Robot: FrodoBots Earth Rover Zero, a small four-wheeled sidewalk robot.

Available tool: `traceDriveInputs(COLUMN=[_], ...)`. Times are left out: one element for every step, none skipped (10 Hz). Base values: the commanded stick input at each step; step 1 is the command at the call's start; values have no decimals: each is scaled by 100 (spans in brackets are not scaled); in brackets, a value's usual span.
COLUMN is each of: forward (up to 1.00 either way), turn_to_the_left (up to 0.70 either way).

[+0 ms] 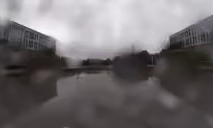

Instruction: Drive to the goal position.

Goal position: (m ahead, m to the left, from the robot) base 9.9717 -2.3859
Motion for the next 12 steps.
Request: traceDriveInputs(forward=[100,100,100,100,100,100,100,100,100,100,100,100], turn_to_the_left=[0,0,0,0,0,0,0,0,0,0,0,-27])
